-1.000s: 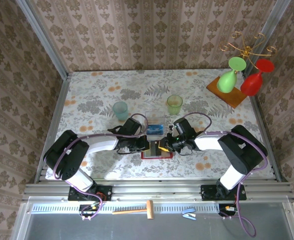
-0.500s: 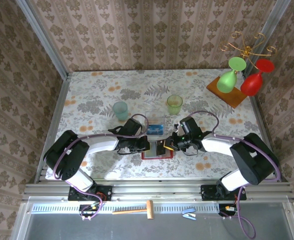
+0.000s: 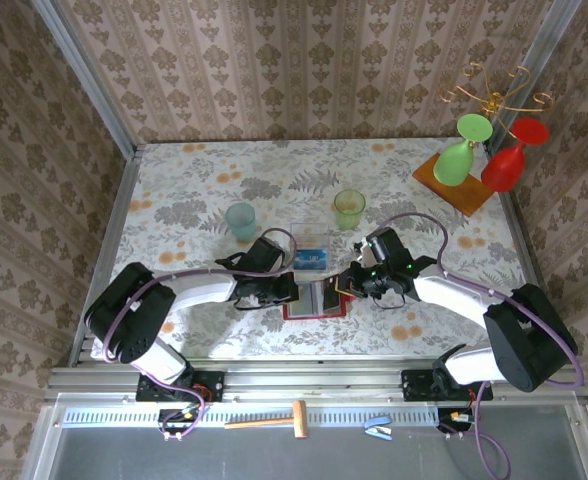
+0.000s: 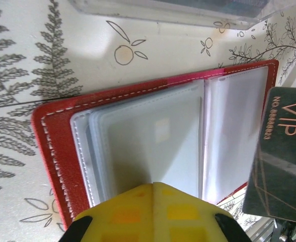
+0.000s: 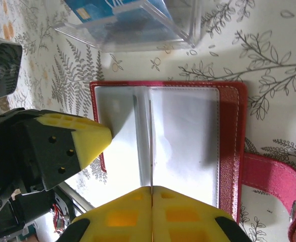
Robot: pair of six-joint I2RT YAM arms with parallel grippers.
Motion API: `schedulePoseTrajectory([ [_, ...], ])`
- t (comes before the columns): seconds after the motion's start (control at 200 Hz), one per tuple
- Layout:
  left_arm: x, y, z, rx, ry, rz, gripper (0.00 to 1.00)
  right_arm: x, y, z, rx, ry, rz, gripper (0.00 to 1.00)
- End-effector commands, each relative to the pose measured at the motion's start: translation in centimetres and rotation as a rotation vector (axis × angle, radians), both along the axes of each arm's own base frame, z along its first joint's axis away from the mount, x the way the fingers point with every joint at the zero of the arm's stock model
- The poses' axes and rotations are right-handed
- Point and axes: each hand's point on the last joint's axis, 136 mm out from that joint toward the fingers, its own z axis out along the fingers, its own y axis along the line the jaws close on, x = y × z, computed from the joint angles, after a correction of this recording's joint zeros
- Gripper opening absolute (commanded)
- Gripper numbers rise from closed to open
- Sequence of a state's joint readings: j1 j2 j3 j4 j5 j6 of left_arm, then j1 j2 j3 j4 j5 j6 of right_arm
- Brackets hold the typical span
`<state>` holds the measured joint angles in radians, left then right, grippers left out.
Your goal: Take the credit cards out of the card holder
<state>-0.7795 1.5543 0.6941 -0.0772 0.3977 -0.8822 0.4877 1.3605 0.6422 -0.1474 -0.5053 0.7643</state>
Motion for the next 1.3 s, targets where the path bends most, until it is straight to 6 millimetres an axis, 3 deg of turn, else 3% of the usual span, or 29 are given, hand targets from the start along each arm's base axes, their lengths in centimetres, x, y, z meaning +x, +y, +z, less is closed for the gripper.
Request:
schedulePoseTrajectory([
  [0.0, -0.1, 0.5, 0.4, 0.015, -0.017, 0.010, 0.07, 0.3, -0.5, 1.2, -0.048, -0.055, 0.054, 0.08],
  [0.57, 1.4, 1.1, 2.3, -0.014, -0.082, 0.039, 0.09, 2.4, -2.1, 6.4, -0.378, -0.442, 0.575, 0.00],
  [0.885, 1.3, 2.4, 2.6, -0.015, -0.093, 0.062, 0.09, 5.5, -0.5, 7.9, -0.443, -0.560, 0.856, 0.00],
  [1.295, 1.1, 5.9, 3.4, -0.009, -0.118, 0.136, 0.11, 8.5, 2.3, 8.3, -0.417, -0.581, 1.142, 0.00],
])
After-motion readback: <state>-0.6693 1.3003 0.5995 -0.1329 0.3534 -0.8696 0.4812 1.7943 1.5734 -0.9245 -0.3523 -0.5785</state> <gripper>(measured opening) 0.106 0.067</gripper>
